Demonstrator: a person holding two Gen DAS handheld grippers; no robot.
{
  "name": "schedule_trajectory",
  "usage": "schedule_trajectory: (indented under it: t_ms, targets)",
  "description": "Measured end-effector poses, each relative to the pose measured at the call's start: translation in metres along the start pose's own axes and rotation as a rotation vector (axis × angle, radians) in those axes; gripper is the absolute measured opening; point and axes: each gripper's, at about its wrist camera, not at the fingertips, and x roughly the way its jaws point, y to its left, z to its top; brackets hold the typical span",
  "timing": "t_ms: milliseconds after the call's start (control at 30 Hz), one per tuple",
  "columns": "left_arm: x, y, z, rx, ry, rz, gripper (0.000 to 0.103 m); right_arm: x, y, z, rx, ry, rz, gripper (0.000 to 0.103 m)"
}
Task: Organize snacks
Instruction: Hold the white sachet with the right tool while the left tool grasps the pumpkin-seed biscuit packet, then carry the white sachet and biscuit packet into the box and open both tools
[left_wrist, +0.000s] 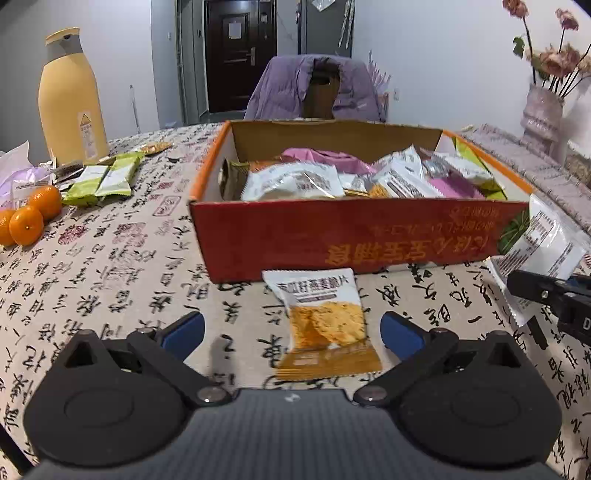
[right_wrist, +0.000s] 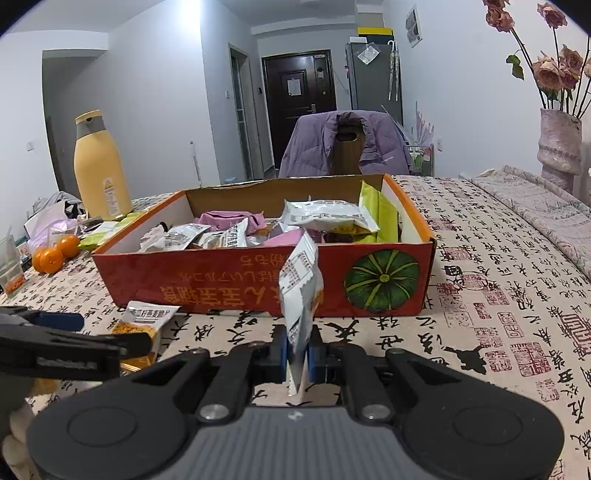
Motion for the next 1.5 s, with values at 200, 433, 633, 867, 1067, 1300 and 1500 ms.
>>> schedule_trajectory:
  t_ms: [200,433,633,867,1067,1300,1500]
  targets:
    - [0.009,-0.017,0.001,0.008,0.033,0.038,0.103,0.001,-0.002,-0.001,0.003,-0.003,0.003,0.01]
    - [0.018,-0.019,0.001,-0.029,0.05,0.043,0.097,0.002,-0.001,-0.001,0.005,-0.002,0.005,0.01]
    - [0.008,-0.021,0.002,-0.02,0.017,0.018,0.042,0.003,-0.001,-0.001,0.008,-0.001,0.009,0.01]
    - [-0.008,-0.021,-0.004,-0.017,-0.034,-0.011,0.042,-0.003,0.002,0.001,-0.004,-0.021,0.021,0.01]
    - [-0.039,-0.024,0.011,-0.008,-0.138,-0.045,0.042,-0.016,0.007,0.013,-0.02,-0.074,0.039,0.01]
    - [-0.066,-0.031,0.041,0.016,-0.256,-0.052,0.042,-0.02,0.011,0.035,-0.02,-0.127,0.044,0.01]
    - [-0.066,-0.036,0.069,0.018,-0.312,-0.027,0.042,-0.011,0.015,0.059,-0.024,-0.168,0.044,0.01]
